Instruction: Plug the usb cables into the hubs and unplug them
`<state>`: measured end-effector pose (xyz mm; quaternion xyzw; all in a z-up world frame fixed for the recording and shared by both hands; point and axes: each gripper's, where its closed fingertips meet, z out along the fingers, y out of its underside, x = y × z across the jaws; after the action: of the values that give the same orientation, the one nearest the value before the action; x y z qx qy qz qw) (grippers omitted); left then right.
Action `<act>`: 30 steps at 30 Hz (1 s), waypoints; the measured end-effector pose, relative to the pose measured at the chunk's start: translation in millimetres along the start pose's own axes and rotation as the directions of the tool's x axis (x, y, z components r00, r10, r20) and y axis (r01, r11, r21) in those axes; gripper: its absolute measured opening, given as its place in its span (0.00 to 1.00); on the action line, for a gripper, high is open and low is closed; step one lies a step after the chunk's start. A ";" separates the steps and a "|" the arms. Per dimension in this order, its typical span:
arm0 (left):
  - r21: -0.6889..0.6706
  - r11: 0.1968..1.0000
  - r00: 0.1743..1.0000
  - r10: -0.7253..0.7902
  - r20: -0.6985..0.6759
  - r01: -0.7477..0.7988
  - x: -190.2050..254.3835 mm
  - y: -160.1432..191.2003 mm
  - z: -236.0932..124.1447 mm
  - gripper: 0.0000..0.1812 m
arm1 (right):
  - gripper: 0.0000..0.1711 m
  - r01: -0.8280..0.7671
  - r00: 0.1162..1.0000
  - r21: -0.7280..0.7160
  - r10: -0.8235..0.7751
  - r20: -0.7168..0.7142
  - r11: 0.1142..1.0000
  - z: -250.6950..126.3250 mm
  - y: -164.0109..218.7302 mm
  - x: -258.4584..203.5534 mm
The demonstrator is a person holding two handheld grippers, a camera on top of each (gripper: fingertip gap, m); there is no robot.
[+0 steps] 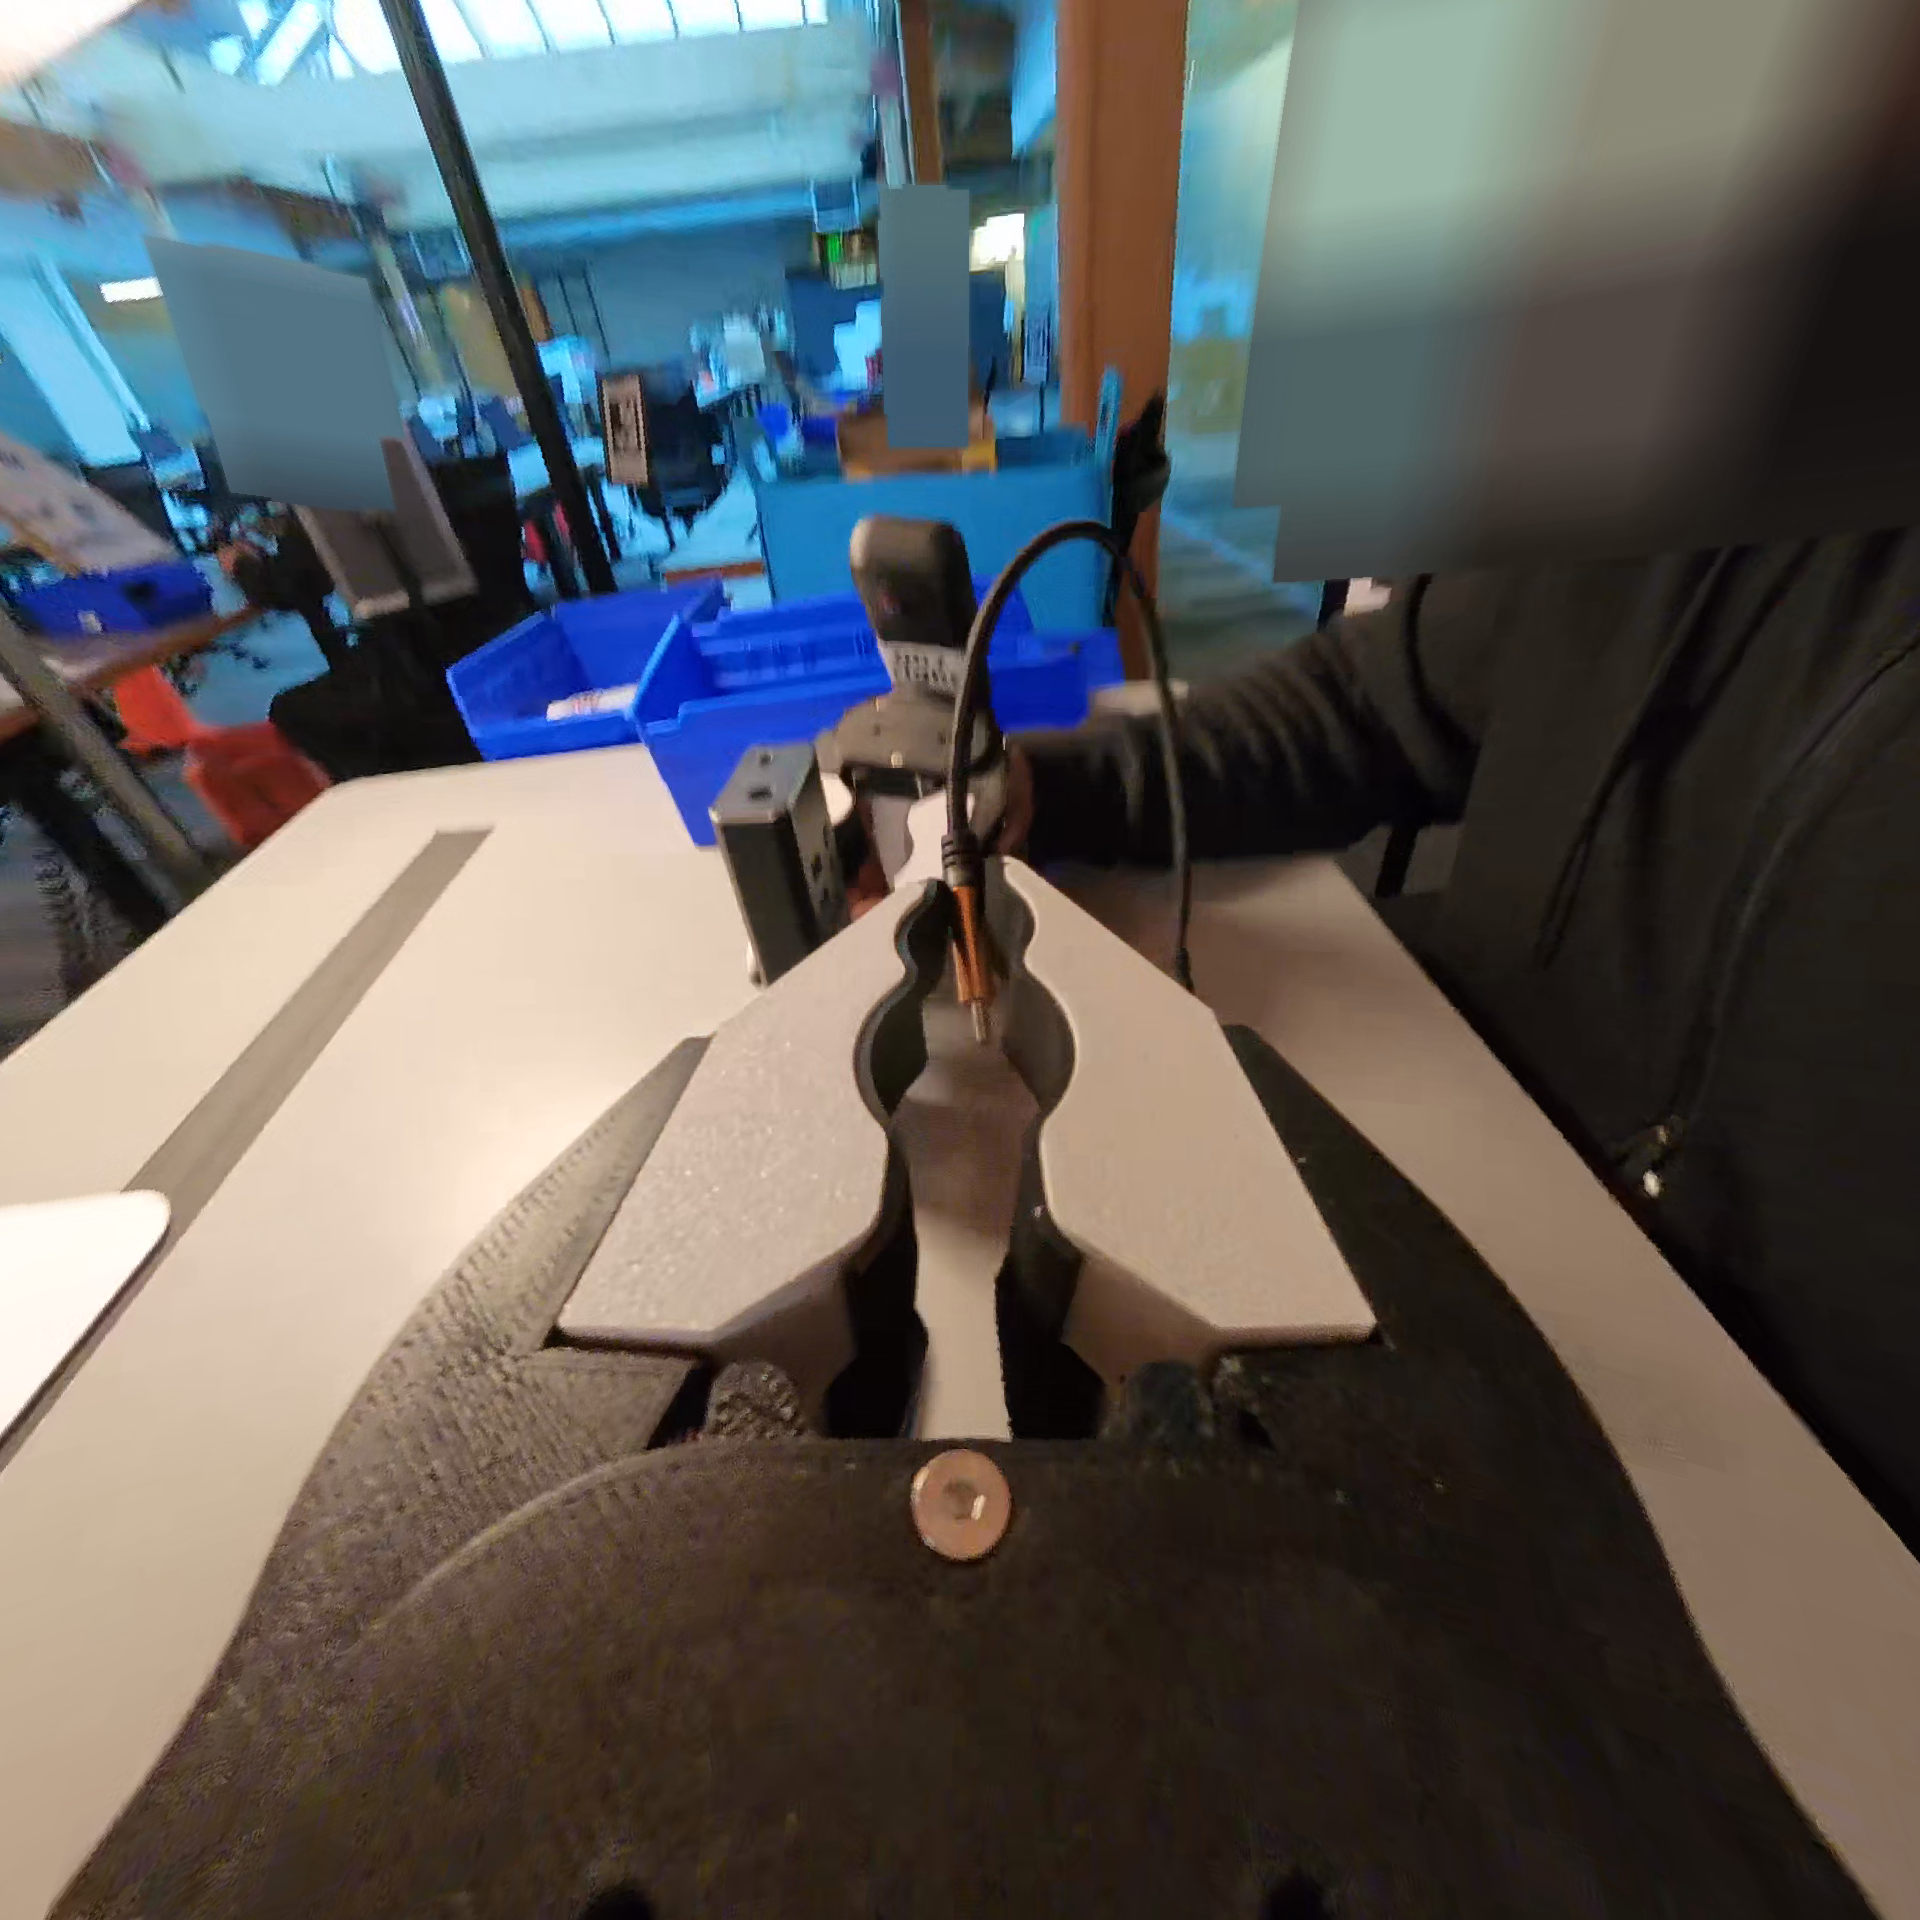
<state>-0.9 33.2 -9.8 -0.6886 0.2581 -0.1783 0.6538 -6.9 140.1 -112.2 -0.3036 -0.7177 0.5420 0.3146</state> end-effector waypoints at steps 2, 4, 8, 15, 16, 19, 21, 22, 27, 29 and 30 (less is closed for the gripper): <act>0.101 0.994 0.999 -0.034 -0.011 0.034 -8.0 -13.2 5.3 0.05 | 0.26 0.011 1.000 -0.003 -0.011 0.005 1.000 -2.1 -0.9 -0.5; 0.209 0.975 0.997 -0.072 -0.023 0.075 -15.4 -23.9 10.5 0.05 | 0.27 0.032 0.999 -0.017 -0.031 0.009 0.999 -6.1 -1.9 -0.8; 0.356 0.911 0.978 -0.203 -0.053 0.208 -23.8 -22.5 19.0 0.05 | 0.27 0.085 0.996 -0.048 -0.086 -0.027 0.995 -27.3 -9.2 6.3; 0.347 0.895 0.960 -0.272 -0.073 0.280 -15.6 -2.9 30.2 0.05 | 0.24 0.173 0.972 -0.014 -0.174 -0.156 0.985 -66.9 -34.1 12.5; 0.343 0.895 0.958 -0.274 -0.078 0.284 -14.2 -2.2 30.8 0.05 | 0.24 0.187 0.968 -0.009 -0.186 -0.168 0.982 -69.9 -37.6 11.2; 0.342 0.891 0.954 -0.282 -0.100 0.299 -8.9 -0.4 33.8 0.05 | 0.20 0.233 0.956 0.027 -0.223 -0.192 0.972 -75.7 -48.6 1.8; 0.322 0.896 0.952 -0.285 -0.113 0.306 -3.9 3.9 39.2 0.05 | 0.16 0.278 0.945 0.056 -0.262 -0.195 0.959 -77.2 -57.4 -9.7; 0.303 0.903 0.953 -0.281 -0.115 0.303 -1.1 7.2 42.5 0.05 | 0.15 0.294 0.942 0.081 -0.275 -0.191 0.952 -77.4 -62.8 -17.0; 0.209 0.942 0.962 -0.243 -0.121 0.264 13.7 19.3 57.5 0.05 | 0.11 0.333 0.940 0.164 -0.311 -0.142 0.929 -64.2 -74.5 -56.4; 0.166 0.957 0.968 -0.221 -0.115 0.238 18.8 24.8 63.0 0.05 | 0.11 0.356 0.931 0.158 -0.336 -0.142 0.921 -56.8 -71.4 -64.5; 0.144 0.963 0.971 -0.213 -0.109 0.228 20.5 27.9 65.5 0.06 | 0.11 0.348 0.935 0.166 -0.331 -0.125 0.923 -54.2 -70.8 -68.9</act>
<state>50.3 73.7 -44.6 -0.6509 0.1950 -0.3013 0.6690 71.3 102.3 -40.4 -0.1694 -0.6900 0.5287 0.4644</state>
